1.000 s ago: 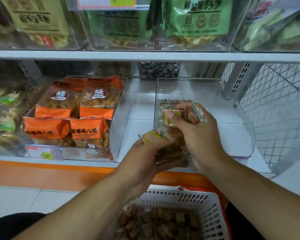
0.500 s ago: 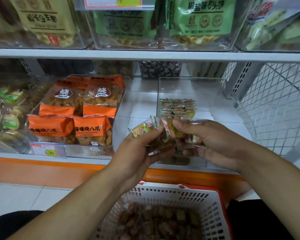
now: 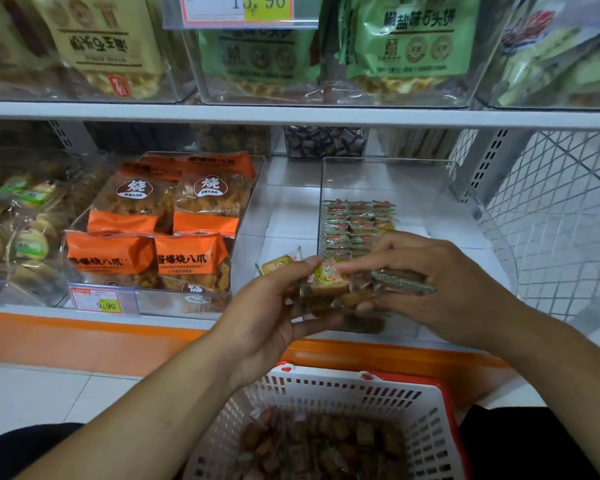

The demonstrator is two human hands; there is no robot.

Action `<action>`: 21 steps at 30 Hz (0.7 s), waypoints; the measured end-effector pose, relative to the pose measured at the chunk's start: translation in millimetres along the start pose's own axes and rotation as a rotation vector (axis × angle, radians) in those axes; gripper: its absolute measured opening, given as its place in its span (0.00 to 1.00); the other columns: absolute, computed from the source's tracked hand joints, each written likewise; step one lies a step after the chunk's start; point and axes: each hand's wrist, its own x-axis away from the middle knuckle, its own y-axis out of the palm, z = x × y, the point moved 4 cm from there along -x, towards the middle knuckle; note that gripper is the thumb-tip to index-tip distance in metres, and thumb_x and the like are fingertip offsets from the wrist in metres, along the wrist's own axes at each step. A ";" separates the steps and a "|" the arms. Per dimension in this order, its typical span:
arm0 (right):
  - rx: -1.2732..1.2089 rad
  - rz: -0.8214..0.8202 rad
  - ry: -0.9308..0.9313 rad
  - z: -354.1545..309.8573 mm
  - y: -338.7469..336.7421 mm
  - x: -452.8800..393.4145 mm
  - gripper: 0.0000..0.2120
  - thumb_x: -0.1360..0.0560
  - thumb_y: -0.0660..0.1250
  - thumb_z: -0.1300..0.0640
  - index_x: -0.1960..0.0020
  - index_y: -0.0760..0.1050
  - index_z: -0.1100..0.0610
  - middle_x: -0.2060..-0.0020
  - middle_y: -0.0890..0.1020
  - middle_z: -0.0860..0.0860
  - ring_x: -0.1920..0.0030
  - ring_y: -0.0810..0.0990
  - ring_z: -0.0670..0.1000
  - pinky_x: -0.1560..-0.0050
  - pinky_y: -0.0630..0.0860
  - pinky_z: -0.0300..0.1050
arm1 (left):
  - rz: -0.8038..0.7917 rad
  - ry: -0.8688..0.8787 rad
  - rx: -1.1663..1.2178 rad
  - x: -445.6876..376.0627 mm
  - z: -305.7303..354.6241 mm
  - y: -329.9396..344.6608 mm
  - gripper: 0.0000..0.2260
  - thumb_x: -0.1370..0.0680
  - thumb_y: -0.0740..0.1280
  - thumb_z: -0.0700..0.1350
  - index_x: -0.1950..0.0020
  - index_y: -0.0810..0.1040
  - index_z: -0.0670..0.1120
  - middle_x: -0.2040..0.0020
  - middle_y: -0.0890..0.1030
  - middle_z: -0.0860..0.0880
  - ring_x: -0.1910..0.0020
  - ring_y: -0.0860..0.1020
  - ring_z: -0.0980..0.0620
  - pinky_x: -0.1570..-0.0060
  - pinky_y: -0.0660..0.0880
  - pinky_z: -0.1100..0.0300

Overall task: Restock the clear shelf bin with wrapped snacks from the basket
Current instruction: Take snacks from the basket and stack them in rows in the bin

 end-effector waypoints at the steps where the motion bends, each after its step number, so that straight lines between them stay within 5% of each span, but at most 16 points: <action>1: -0.026 0.006 0.043 1.4 -5.0 0.3 0.22 0.34 0.79 0.49 0.41 0.82 0.38 0.52 0.82 0.42 0.49 0.82 0.46 0.49 0.76 0.36 | 0.016 0.029 0.017 -0.7 1.3 -1.4 0.17 0.29 0.74 0.47 0.45 0.82 0.39 0.43 0.84 0.34 0.51 0.85 0.42 0.57 0.83 0.51; 3: -0.090 0.019 0.117 3.4 -14.0 0.1 0.18 0.36 0.79 0.47 0.46 0.84 0.40 0.52 0.85 0.41 0.50 0.83 0.41 0.49 0.74 0.30 | 0.054 0.099 0.040 -1.9 4.2 -5.1 0.16 0.30 0.75 0.46 0.46 0.84 0.38 0.47 0.85 0.35 0.53 0.86 0.43 0.58 0.83 0.52; 6: -0.588 -0.032 0.226 4.1 -10.7 -0.1 0.15 0.35 0.80 0.57 0.49 0.84 0.52 0.55 0.87 0.51 0.57 0.85 0.48 0.57 0.81 0.41 | 0.076 0.225 -0.037 -3.0 8.1 -6.7 0.07 0.29 0.74 0.46 0.56 0.88 0.43 0.50 0.87 0.38 0.52 0.87 0.44 0.57 0.83 0.53; 9: -0.933 0.015 0.363 4.0 7.4 0.7 0.15 0.35 0.78 0.64 0.49 0.85 0.56 0.52 0.86 0.56 0.54 0.87 0.56 0.60 0.83 0.44 | 0.068 0.332 -0.131 -1.5 8.8 -2.3 0.06 0.26 0.72 0.46 0.62 0.87 0.49 0.53 0.87 0.42 0.53 0.87 0.47 0.56 0.83 0.54; 16: -0.865 0.123 0.543 5.4 26.9 4.5 0.17 0.29 0.75 0.62 0.42 0.82 0.50 0.46 0.85 0.58 0.50 0.86 0.61 0.61 0.82 0.46 | 0.033 0.387 -0.188 0.0 6.6 0.0 0.06 0.24 0.71 0.48 0.59 0.86 0.49 0.51 0.87 0.41 0.50 0.86 0.45 0.53 0.83 0.52; 21: -0.987 0.061 0.619 0.2 37.8 6.7 0.15 0.27 0.74 0.59 0.40 0.82 0.55 0.46 0.85 0.61 0.48 0.85 0.62 0.62 0.82 0.46 | -0.001 0.389 -0.271 -0.7 1.9 3.7 0.16 0.20 0.67 0.54 0.44 0.86 0.45 0.45 0.86 0.41 0.46 0.85 0.42 0.50 0.83 0.54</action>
